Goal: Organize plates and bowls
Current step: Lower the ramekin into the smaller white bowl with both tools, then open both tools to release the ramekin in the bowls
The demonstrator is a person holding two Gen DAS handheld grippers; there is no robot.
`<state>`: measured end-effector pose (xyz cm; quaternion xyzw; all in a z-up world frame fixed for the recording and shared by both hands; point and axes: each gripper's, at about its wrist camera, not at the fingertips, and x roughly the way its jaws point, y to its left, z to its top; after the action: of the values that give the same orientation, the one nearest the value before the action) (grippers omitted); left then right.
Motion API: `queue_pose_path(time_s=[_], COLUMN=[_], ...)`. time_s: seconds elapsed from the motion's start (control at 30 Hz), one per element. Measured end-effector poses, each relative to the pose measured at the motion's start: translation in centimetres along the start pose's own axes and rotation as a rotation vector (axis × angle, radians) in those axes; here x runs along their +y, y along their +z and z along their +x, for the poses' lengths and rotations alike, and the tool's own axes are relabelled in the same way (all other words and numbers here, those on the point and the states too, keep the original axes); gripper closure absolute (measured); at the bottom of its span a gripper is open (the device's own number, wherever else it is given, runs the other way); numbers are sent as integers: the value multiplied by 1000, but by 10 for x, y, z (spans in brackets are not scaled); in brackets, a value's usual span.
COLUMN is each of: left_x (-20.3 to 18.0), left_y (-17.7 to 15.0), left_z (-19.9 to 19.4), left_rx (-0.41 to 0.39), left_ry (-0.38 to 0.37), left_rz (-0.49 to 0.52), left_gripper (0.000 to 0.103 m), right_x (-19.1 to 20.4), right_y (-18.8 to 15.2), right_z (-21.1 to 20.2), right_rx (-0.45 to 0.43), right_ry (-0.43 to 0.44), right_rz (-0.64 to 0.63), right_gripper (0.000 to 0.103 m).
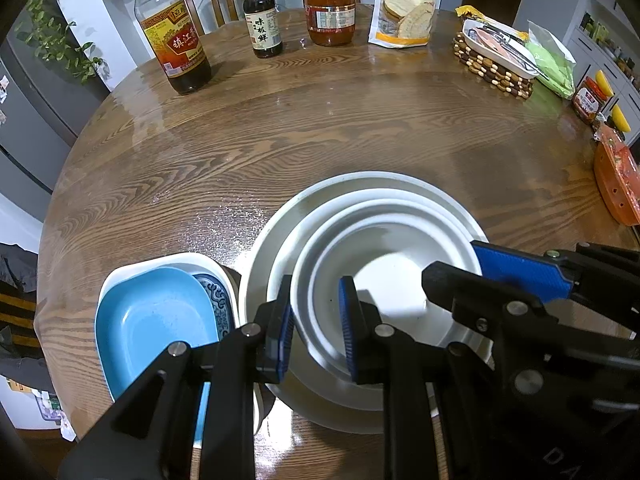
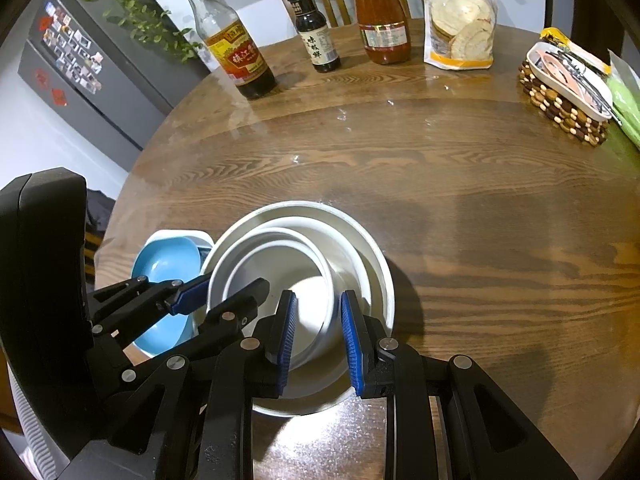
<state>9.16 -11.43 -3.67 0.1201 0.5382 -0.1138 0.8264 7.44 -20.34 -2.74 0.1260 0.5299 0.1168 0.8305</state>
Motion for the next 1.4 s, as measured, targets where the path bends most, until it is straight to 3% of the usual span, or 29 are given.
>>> queue_pose_path(time_s=[0.47,0.7,1.4], left_x=[2,7,5], left_y=[-1,-2,-2], left_z=[-3,-4,-5], left_rx=[-12,-19,-20], left_ry=[-22,-40,-50], left_rz=[-4,-11,-16], left_gripper=[81,80,74], right_x=[3,1,-1], right_y=[-1,-2,-1], right_z=[-3,-6,-6], right_rx=[-11,-21,-24], right_ry=[-24,-41,-44], right_rz=[2,18,19], right_gripper=[78,66,66])
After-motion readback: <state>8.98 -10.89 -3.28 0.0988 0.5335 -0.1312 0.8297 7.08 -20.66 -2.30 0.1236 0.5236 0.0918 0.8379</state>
